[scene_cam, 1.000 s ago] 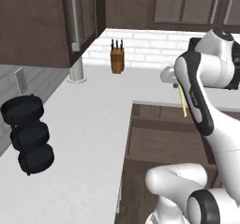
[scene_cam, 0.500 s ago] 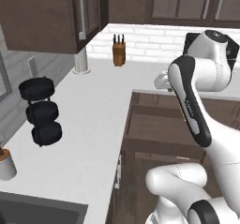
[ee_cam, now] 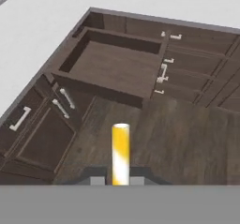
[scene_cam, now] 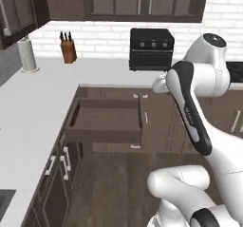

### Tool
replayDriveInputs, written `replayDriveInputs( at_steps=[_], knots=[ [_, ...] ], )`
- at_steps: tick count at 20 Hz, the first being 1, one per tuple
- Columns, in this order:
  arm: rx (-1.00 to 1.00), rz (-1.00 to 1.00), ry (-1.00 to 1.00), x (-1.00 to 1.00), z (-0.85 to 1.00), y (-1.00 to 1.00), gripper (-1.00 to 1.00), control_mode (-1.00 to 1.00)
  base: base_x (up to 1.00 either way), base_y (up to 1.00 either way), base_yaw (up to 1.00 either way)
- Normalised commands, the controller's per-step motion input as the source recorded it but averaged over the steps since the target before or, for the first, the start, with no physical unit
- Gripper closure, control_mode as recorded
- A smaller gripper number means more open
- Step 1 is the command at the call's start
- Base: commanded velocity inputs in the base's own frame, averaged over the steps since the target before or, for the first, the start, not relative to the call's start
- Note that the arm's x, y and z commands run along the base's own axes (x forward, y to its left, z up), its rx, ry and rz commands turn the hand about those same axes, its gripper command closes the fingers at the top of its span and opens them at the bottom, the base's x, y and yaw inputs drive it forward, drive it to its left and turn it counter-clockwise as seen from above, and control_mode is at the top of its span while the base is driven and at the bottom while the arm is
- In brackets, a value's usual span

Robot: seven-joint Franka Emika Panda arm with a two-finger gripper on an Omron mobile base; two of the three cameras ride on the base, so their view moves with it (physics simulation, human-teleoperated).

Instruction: Take a straw from the drawer in front and place it inside the glass cup on the dining counter.

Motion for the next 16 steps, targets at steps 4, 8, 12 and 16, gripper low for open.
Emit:
replayDriveInputs(
  at_steps=[4, 8, 12, 16],
  knots=[
    [0.0, 0.0, 0.0, 0.0, 0.0, 0.0, 1.0, 1.0, 0.02, -0.94, -0.66],
    [0.0, 0.0, 0.0, 0.0, 0.0, 0.0, 1.0, 1.0, 0.01, -0.83, -0.72],
    [0.0, 0.0, 0.0, 0.0, 0.0, 0.0, 1.0, 1.0, 0.06, -0.8, -0.71],
    [0.0, 0.0, 0.0, 0.0, 0.0, 0.0, 1.0, 1.0, 0.18, -0.69, -0.7]
  ],
)
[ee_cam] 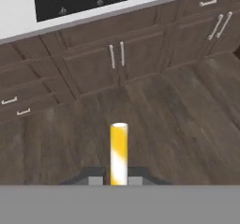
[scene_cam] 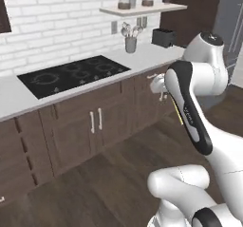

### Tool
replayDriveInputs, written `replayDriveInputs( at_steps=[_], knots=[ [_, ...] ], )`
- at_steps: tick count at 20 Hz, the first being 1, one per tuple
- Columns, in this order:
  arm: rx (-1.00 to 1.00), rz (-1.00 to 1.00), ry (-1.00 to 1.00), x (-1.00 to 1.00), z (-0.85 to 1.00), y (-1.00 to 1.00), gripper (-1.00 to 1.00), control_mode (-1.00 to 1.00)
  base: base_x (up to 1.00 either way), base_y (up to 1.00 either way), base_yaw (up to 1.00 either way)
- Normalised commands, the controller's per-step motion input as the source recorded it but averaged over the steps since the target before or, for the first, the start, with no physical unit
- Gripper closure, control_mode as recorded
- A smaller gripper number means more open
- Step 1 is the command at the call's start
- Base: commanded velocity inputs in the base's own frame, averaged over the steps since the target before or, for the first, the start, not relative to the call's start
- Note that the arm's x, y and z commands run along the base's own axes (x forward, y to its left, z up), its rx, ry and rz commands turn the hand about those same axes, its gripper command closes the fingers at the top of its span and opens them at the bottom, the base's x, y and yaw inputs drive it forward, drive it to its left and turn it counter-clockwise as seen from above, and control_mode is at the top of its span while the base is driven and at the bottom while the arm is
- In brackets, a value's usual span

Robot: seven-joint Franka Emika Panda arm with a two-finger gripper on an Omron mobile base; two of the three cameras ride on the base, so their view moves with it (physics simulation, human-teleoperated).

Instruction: Take a straw from the drawer in front and place it inside the glass cup on the dining counter.

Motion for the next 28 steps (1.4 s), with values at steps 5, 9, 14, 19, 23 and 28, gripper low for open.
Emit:
replayDriveInputs(
  at_steps=[5, 9, 14, 19, 23, 28],
  knots=[
    [0.0, 0.0, 0.0, 0.0, 0.0, 0.0, 1.0, 1.0, 0.27, -0.63, -0.68],
    [0.0, 0.0, 0.0, 0.0, 0.0, 0.0, 1.0, 1.0, 0.33, -0.56, -0.67],
    [0.0, 0.0, 0.0, 0.0, 0.0, 0.0, 1.0, 1.0, 0.08, 0.16, -0.63],
    [0.0, 0.0, 0.0, 0.0, 0.0, 0.0, 1.0, 1.0, 0.0, 0.77, -0.55],
    [0.0, 0.0, 0.0, 0.0, 0.0, 0.0, 1.0, 1.0, 0.0, 0.98, -0.51],
    [0.0, 0.0, 0.0, 0.0, 0.0, 0.0, 1.0, 1.0, 0.14, 0.96, -0.49]
  ],
)
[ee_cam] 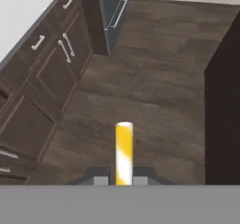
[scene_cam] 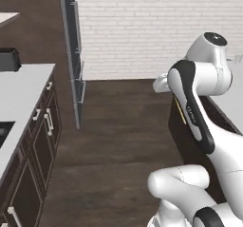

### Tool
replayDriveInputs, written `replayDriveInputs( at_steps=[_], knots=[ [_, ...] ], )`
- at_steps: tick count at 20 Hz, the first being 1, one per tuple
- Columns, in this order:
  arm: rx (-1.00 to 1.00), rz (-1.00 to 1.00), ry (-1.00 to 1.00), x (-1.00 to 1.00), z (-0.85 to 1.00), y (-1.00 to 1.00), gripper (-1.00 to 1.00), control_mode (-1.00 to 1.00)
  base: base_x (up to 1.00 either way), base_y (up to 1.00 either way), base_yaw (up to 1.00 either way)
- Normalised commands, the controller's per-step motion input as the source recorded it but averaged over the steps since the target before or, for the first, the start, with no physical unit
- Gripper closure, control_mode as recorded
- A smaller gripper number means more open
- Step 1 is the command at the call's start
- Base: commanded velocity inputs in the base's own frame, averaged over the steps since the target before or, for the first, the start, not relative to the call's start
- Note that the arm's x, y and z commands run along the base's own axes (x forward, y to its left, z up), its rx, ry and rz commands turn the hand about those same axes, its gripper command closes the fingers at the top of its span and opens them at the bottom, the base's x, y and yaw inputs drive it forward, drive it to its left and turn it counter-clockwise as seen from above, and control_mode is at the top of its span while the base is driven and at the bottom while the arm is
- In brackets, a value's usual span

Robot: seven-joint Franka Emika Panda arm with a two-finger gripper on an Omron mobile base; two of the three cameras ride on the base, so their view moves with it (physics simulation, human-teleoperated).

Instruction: Take a straw from the drawer in front and place it inside the glass cup on the dining counter.

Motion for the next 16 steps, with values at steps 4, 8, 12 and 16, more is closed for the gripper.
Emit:
replayDriveInputs(
  at_steps=[4, 8, 12, 16],
  knots=[
    [0.0, 0.0, 0.0, 0.0, 0.0, 0.0, 1.0, 1.0, 0.85, 0.55, -0.42],
    [0.0, 0.0, 0.0, 0.0, 0.0, 0.0, 1.0, 1.0, 1.0, 0.43, -0.37],
    [0.0, 0.0, 0.0, 0.0, 0.0, 0.0, 1.0, 1.0, 1.0, 0.36, -0.36],
    [0.0, 0.0, 0.0, 0.0, 0.0, 0.0, 1.0, 1.0, 1.0, 0.39, -0.36]
  ],
)
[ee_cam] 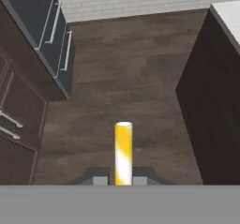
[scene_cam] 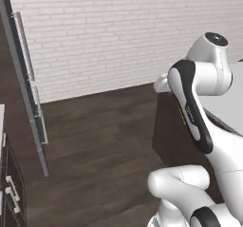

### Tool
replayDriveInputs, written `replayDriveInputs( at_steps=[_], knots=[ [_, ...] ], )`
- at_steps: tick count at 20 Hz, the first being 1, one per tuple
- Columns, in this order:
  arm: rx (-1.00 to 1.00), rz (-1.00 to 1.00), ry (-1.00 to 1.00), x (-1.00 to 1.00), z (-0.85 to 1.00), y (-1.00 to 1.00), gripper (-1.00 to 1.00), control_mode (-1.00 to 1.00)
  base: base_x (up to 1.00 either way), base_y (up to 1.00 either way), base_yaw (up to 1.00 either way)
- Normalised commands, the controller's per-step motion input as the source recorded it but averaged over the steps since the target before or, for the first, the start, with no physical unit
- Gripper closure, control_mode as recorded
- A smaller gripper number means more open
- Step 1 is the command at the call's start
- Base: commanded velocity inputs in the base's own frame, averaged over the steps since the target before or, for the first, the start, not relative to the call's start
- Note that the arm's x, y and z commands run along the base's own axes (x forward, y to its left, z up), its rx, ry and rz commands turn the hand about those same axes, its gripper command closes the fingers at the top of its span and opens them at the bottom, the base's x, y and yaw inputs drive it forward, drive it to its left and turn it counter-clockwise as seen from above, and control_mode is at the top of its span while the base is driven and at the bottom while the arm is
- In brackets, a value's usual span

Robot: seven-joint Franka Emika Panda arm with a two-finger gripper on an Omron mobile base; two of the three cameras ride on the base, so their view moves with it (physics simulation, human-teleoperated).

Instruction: Take a straw from the drawer in front and place it inside the glass cup on the dining counter.

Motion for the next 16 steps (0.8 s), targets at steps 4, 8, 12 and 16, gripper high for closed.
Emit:
replayDriveInputs(
  at_steps=[4, 8, 12, 16],
  knots=[
    [0.0, 0.0, 0.0, 0.0, 0.0, 0.0, 1.0, 1.0, 1.0, 0.41, -0.35],
    [0.0, 0.0, 0.0, 0.0, 0.0, 0.0, 1.0, 1.0, 1.0, 0.51, -0.34],
    [0.0, 0.0, 0.0, 0.0, 0.0, 0.0, 1.0, 1.0, 1.0, 0.57, -0.35],
    [0.0, 0.0, 0.0, 0.0, 0.0, 0.0, 1.0, 1.0, 1.0, 0.53, -0.35]
  ],
)
